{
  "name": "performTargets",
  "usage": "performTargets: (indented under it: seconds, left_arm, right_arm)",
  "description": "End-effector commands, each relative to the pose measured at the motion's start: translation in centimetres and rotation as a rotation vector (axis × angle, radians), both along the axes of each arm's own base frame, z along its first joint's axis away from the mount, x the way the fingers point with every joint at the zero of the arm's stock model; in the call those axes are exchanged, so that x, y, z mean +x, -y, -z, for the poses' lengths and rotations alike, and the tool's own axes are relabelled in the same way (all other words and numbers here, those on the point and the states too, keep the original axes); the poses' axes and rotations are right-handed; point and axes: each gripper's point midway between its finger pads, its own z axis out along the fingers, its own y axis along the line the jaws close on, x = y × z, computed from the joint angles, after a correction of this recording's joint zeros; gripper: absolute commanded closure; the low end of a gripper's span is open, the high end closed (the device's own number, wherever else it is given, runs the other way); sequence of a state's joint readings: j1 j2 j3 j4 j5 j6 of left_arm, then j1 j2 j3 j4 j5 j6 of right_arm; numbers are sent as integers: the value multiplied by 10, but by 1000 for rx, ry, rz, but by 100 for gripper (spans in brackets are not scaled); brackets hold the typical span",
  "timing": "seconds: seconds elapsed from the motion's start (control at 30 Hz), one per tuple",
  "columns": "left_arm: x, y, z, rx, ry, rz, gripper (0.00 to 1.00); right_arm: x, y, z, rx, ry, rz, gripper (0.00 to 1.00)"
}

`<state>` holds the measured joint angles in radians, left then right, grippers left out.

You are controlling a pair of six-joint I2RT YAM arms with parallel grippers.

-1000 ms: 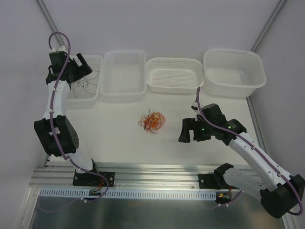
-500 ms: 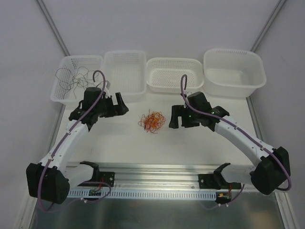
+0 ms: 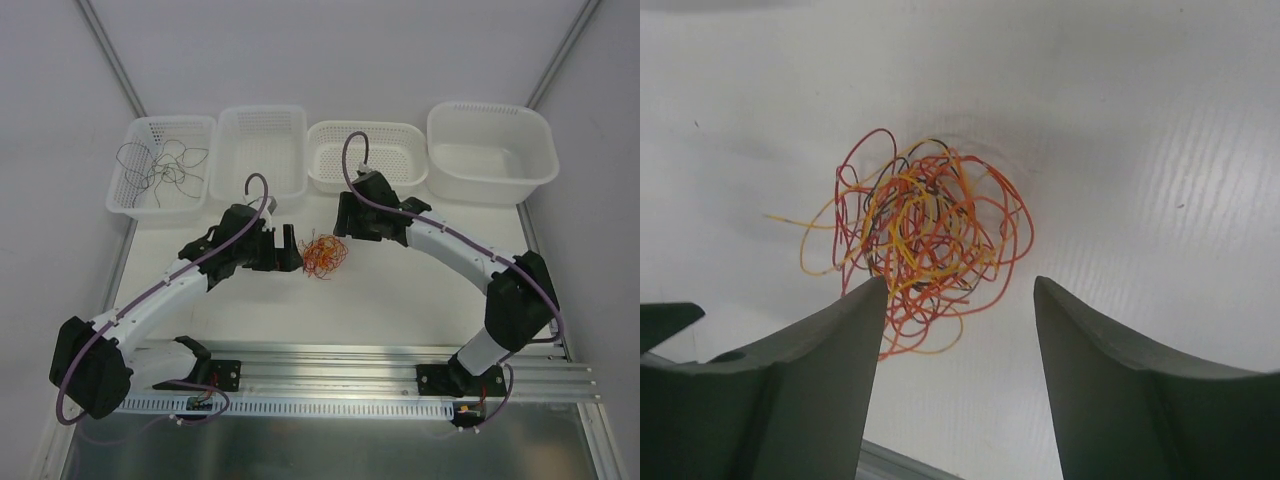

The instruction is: Untangle the cables

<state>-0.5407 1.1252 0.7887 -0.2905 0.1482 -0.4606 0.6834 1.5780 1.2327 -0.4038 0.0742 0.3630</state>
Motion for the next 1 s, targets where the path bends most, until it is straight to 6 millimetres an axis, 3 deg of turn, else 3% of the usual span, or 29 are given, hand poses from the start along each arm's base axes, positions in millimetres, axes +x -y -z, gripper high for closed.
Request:
performTargets:
  seconds: [0.0, 0.27, 0.47, 0.53, 0.57, 0.7, 0.97]
  left_arm:
    - [-1, 0, 6, 5, 8, -24, 1]
    - [-18, -2, 19, 8, -16, 3, 1]
    - [-26, -4, 24, 5, -26, 9, 1]
    - [-27, -2, 23, -1, -24, 15, 1]
    - [-27, -1, 21, -6, -22, 17, 1]
    - [-27, 9, 6, -40, 3, 53, 1]
    - [-26, 15, -25, -99, 79, 77, 1]
  right_arm:
    - [23, -19, -13, 40, 50, 74, 37]
    - [31, -40, 14, 10, 8, 86, 52]
    - [20, -44, 33, -13, -29, 75, 63]
    - [14, -44, 32, -20, -27, 71, 69]
    - [13, -42, 32, -30, -23, 68, 77]
    - [5, -42, 9, -54, 39, 25, 97]
    - [-19, -51, -74, -29, 203, -158, 99]
